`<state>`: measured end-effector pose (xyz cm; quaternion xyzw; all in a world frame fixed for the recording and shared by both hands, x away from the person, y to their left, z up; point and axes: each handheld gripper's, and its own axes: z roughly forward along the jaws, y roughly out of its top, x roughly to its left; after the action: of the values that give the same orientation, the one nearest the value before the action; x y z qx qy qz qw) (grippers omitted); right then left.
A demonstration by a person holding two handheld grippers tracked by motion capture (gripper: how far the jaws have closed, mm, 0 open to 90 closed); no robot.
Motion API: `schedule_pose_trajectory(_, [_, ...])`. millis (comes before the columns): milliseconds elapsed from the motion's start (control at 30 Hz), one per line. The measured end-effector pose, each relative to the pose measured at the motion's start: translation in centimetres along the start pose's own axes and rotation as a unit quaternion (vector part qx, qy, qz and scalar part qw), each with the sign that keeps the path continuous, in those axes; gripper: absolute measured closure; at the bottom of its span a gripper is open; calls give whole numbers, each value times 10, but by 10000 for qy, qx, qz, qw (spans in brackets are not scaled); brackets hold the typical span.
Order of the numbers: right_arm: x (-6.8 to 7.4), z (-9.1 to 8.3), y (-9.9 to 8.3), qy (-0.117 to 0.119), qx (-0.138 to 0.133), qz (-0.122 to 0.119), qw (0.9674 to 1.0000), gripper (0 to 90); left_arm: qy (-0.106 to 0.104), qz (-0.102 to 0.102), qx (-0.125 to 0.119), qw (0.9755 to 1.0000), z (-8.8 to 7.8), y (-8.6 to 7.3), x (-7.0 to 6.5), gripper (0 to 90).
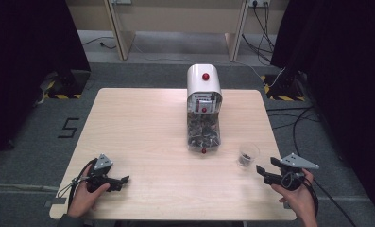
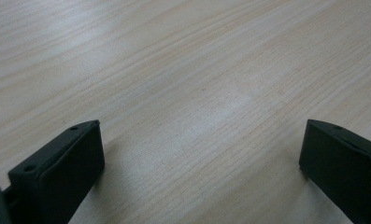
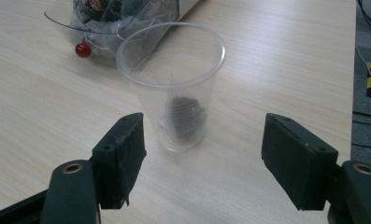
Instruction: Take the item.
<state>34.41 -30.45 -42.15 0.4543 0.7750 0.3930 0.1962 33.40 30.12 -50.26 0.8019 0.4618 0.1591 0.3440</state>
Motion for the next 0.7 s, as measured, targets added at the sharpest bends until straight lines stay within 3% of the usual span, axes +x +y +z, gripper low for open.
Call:
schedule_pose_trajectory(233, [-4,-1,-11,-70,102,35,9999,309,0,-1,0,10000,0,0,0,0])
schedule_pose_trajectory(700, [1,15,-40,-90,527,30,9986,306,-1,-2,-1,10000,0,0,0,0])
